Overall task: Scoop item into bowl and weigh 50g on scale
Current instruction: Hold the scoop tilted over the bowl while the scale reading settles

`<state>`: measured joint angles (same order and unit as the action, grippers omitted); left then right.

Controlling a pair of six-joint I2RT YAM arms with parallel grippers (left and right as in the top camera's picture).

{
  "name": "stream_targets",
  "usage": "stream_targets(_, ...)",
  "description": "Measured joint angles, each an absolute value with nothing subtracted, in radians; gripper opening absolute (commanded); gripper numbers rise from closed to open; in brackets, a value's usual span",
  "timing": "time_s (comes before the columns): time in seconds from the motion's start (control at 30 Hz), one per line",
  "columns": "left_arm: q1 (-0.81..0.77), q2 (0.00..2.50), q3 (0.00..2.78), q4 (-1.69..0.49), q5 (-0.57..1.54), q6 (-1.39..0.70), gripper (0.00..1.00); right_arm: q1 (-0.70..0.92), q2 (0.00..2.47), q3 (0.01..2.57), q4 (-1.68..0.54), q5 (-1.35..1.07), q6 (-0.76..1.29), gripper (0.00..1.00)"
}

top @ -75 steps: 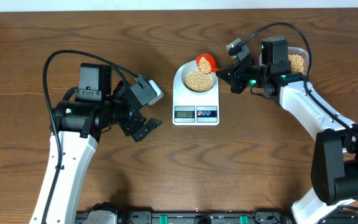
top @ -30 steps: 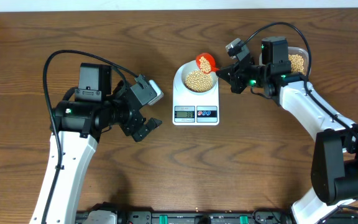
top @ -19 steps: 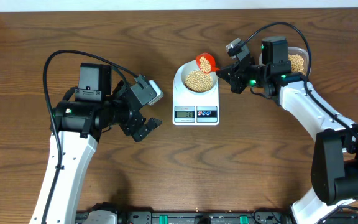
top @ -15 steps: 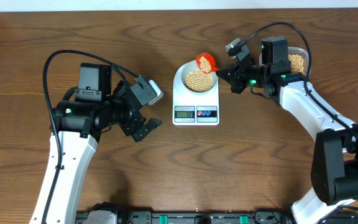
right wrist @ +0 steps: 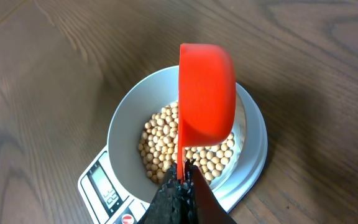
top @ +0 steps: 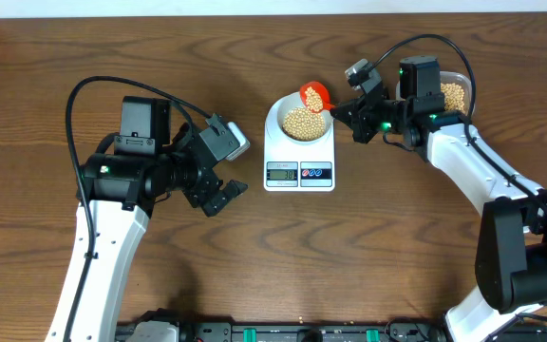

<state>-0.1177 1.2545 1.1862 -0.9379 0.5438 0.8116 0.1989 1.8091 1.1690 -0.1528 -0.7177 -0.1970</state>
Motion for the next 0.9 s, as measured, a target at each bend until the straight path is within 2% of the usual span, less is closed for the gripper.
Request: stream_targets(0.9,-0.118,1.254,1.186,-0.938,0.544,0.812,0.98,0.206,1.785,1.169,-0.183,-0.674,-0.197,0.01)
